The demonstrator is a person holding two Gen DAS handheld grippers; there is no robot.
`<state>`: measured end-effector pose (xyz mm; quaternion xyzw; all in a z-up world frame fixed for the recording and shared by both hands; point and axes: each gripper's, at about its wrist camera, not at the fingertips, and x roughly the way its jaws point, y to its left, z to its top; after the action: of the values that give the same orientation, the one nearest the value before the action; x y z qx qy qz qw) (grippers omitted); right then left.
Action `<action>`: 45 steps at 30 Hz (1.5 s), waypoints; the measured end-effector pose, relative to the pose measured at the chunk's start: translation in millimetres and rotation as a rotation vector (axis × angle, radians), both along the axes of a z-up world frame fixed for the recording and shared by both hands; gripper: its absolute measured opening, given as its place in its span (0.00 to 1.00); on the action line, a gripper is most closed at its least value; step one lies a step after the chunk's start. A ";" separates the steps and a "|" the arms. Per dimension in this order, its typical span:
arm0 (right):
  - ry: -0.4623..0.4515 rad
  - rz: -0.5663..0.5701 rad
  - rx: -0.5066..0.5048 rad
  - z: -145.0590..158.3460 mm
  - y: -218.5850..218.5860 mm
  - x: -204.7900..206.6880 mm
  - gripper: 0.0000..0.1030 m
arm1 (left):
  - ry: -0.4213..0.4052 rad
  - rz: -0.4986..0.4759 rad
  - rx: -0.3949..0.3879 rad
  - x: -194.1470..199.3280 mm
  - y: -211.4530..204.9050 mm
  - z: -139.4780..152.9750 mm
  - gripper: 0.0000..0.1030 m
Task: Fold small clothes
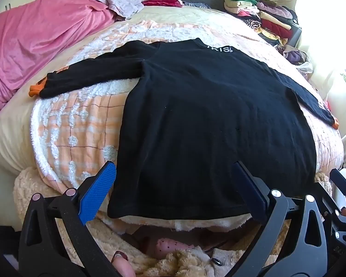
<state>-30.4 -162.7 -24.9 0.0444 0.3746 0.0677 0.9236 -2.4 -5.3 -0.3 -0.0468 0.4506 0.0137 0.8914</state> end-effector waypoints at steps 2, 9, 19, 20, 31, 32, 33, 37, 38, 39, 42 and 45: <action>0.000 0.000 0.001 0.2 -0.2 0.1 0.96 | 0.001 0.000 -0.001 -0.1 -0.1 0.2 0.91; 0.002 -0.004 0.009 1.0 -2.5 0.4 0.96 | -0.003 -0.011 -0.003 -0.8 -2.3 1.5 0.91; 0.006 -0.002 0.010 0.6 -1.3 0.9 0.96 | -0.004 -0.010 0.000 -0.7 -1.4 1.7 0.91; 0.006 -0.001 0.010 0.6 -0.8 0.9 0.96 | -0.004 -0.010 -0.001 -0.7 -1.2 1.8 0.91; 0.005 -0.002 0.009 0.5 0.6 1.5 0.96 | -0.004 -0.010 -0.001 -0.9 -1.2 1.9 0.91; 0.005 -0.003 0.009 0.5 0.9 1.6 0.96 | -0.004 -0.010 -0.001 -0.8 -1.3 1.8 0.91; 0.003 -0.001 0.010 0.5 1.1 1.6 0.96 | -0.004 -0.010 -0.001 -0.9 -1.3 1.8 0.91; -0.004 0.001 0.012 1.6 0.7 0.8 0.96 | -0.005 -0.010 -0.002 -0.4 -1.5 1.5 0.91; -0.005 0.002 0.012 2.0 0.8 1.0 0.96 | -0.004 -0.010 -0.002 -0.4 -1.6 1.5 0.91; -0.006 0.002 0.011 2.1 1.0 1.2 0.96 | -0.004 -0.011 -0.003 -0.1 -1.9 1.3 0.91; -0.003 -0.001 0.010 1.7 0.8 2.1 0.96 | -0.004 -0.013 -0.005 0.3 -2.5 0.7 0.91; 0.001 -0.005 0.011 0.7 0.0 2.7 0.96 | -0.002 -0.014 -0.004 0.5 -3.3 0.4 0.91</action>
<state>-27.8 -162.7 -24.2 0.0506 0.3746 0.0672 0.9233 -1.8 -8.6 0.1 -0.0455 0.4502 0.0063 0.8917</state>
